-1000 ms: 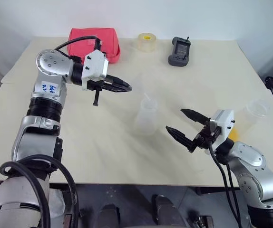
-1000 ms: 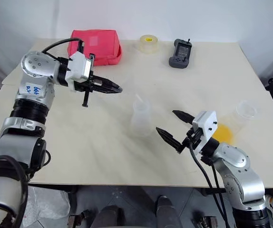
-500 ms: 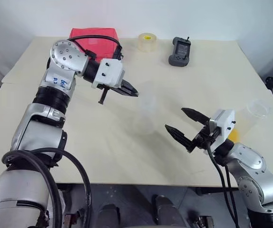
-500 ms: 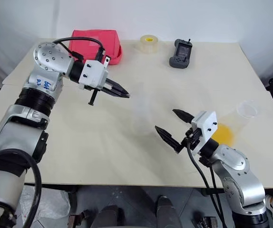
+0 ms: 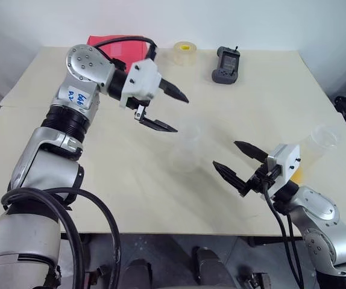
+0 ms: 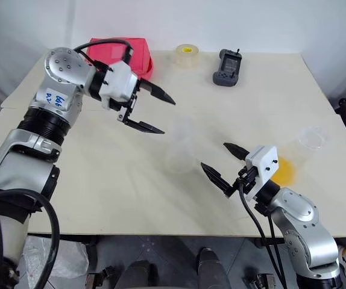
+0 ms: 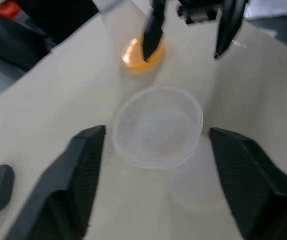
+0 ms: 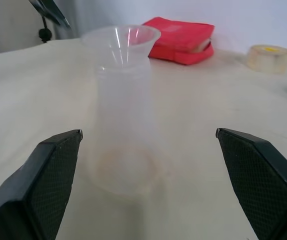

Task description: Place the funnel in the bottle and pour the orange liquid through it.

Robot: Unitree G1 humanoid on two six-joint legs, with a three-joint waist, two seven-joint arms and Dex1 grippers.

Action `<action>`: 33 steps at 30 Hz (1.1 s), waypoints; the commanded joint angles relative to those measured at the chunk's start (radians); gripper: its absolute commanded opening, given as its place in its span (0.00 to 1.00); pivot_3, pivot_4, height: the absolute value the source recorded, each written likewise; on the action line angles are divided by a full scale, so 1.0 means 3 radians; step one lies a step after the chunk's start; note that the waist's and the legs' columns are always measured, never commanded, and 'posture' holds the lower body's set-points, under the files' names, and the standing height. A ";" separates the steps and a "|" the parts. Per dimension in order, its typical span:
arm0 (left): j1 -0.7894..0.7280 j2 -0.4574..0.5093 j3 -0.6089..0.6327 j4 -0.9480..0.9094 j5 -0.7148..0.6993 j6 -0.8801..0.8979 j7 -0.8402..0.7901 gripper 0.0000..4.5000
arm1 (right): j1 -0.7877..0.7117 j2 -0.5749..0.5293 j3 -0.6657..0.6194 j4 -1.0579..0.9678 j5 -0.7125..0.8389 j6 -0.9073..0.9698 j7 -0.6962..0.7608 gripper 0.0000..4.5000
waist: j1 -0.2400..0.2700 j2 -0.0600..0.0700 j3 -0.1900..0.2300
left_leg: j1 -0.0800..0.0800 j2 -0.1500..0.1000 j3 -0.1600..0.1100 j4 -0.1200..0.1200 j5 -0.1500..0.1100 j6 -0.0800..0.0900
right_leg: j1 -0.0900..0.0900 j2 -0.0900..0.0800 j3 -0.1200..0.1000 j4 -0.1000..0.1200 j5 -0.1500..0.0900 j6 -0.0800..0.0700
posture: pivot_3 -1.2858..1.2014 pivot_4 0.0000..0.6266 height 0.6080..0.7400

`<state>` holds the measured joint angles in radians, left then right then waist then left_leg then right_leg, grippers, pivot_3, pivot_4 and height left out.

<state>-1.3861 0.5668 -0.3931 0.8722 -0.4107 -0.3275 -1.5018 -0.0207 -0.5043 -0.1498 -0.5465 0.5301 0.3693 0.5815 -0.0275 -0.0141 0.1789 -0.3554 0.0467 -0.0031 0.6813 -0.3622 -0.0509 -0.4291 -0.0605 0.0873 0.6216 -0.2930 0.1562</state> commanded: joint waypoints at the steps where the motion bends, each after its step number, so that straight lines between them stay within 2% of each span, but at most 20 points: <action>1: 0.0070 0.0005 0.0501 -0.0048 -0.0174 0.0266 -0.0095 0.99 | 0.0057 -0.0074 -0.0185 -0.0173 -0.0071 -0.0060 -0.0090 1.00 | -0.0001 0.0000 0.0000 | 0.0000 0.0000 0.0000 0.0000 0.0000 0.0000 | 0.0000 0.0000 0.0000 0.0001 0.0000 0.0000 | 0.52 0.24 1.00; 5: 0.0372 0.0002 0.0979 -0.0258 -0.0349 0.0769 0.0187 0.99 | 0.0166 -0.0003 -0.0281 -0.0268 -0.0157 -0.0060 -0.0302 1.00 | -0.0001 0.0001 0.0000 | 0.0002 0.0000 0.0000 0.0000 0.0000 0.0000 | 0.0001 0.0000 0.0000 0.0003 0.0000 0.0000 | 0.52 0.24 1.00; 12: 0.1141 0.0058 0.1513 -0.0821 -0.0463 0.1430 0.0628 0.99 | 0.0415 0.0201 -0.0444 -0.0767 -0.0200 0.0190 -0.0880 1.00 | -0.0001 0.0001 -0.0001 | 0.0002 0.0000 -0.0003 0.0002 0.0001 -0.0001 | -0.0001 -0.0001 0.0000 0.0013 -0.0001 -0.0001 | 0.52 0.24 1.00; 15: 0.1454 0.0073 0.1601 -0.1061 -0.0497 0.1644 0.0584 0.99 | 0.0586 0.0235 -0.0489 -0.0948 -0.0224 0.0268 -0.1018 1.00 | 0.0003 0.0001 -0.0001 | 0.0002 0.0000 -0.0002 0.0004 0.0002 -0.0003 | 0.0000 -0.0002 0.0000 0.0013 -0.0001 -0.0001 | 0.52 0.24 1.00; 19: 0.2004 0.0148 0.1620 -0.1300 -0.0480 0.1807 0.0396 0.99 | 0.1150 0.0346 -0.0790 -0.1245 -0.0167 0.0209 -0.1041 1.00 | 0.0007 0.0010 -0.0006 | 0.0005 0.0000 -0.0003 -0.0001 0.0002 -0.0003 | 0.0001 -0.0002 -0.0001 0.0013 -0.0002 -0.0004 | 0.52 0.24 1.00; 25: 0.2174 0.0150 0.1525 -0.1454 -0.0335 0.1885 0.0420 0.99 | 0.1797 0.0483 -0.1316 -0.1350 0.0097 0.0111 -0.0918 1.00 | 0.0054 0.0004 -0.0003 | 0.0008 0.0000 -0.0004 0.0005 -0.0003 0.0006 | 0.0006 -0.0001 -0.0001 0.0010 -0.0002 -0.0003 | 0.52 0.24 1.00; 30: 0.2173 0.0078 0.1563 -0.1473 -0.0339 0.1815 0.0370 0.99 | 0.1856 0.0562 -0.1506 -0.1116 0.0009 -0.0107 -0.0937 1.00 | 0.0066 0.0004 -0.0003 | 0.0015 0.0000 0.0001 0.0005 -0.0005 0.0009 | 0.0008 0.0000 0.0004 0.0008 -0.0002 -0.0004 | 0.52 0.24 1.00; 33: 0.2198 0.0090 0.1569 -0.1465 -0.0314 0.1788 0.0326 0.99 | 0.1639 0.0558 -0.1519 -0.0943 -0.0030 -0.0148 -0.1055 1.00 | 0.0063 0.0005 -0.0003 | 0.0017 0.0000 0.0001 0.0005 -0.0005 0.0009 | 0.0007 0.0002 0.0005 0.0012 -0.0003 -0.0005 | 0.52 0.24 1.00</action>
<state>-0.7316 0.5850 0.0601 0.4587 -0.5051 0.2207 -1.3936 0.4928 -0.3412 -0.5760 -0.8392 0.5283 0.3511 0.2881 -0.0085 -0.0127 0.1779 -0.3505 0.0467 -0.0029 0.6828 -0.3636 -0.0482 -0.4271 -0.0600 0.0889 0.6253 -0.2938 0.1547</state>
